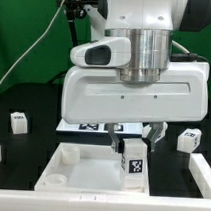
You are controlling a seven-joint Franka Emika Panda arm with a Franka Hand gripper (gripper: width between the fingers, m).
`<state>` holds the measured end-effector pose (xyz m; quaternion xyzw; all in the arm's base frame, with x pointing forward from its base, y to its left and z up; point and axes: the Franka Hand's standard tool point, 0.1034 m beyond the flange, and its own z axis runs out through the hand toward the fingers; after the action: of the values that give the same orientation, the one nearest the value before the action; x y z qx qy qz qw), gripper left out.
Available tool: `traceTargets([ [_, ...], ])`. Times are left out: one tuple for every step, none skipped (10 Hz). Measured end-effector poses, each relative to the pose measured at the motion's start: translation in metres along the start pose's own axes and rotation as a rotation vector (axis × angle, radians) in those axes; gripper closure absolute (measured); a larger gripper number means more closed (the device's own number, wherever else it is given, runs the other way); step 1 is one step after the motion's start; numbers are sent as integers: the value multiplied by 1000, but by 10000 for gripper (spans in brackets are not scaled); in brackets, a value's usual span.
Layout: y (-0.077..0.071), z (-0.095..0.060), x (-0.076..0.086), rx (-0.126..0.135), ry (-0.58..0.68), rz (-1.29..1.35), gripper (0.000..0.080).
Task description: Assemble one leg
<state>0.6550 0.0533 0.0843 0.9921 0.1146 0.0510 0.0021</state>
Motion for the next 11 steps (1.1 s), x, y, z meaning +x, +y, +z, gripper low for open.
traceTargets([
  [0, 0, 0, 0, 0, 22, 517],
  [0, 0, 0, 0, 0, 22, 517],
  [-2, 0, 0, 12, 1, 151, 517],
  [-4, 0, 0, 19, 1, 290, 517],
  [-7, 1, 0, 21, 8, 419, 517],
  [-7, 1, 1, 23, 15, 507, 517],
  [-7, 1, 1, 33, 11, 654, 515],
  [-7, 1, 1, 45, 10, 799, 515],
  [-7, 2, 1, 61, 13, 920, 515],
  [-7, 2, 1, 72, 7, 1015, 515],
  [-8, 2, 1, 80, 1, 1127, 515],
])
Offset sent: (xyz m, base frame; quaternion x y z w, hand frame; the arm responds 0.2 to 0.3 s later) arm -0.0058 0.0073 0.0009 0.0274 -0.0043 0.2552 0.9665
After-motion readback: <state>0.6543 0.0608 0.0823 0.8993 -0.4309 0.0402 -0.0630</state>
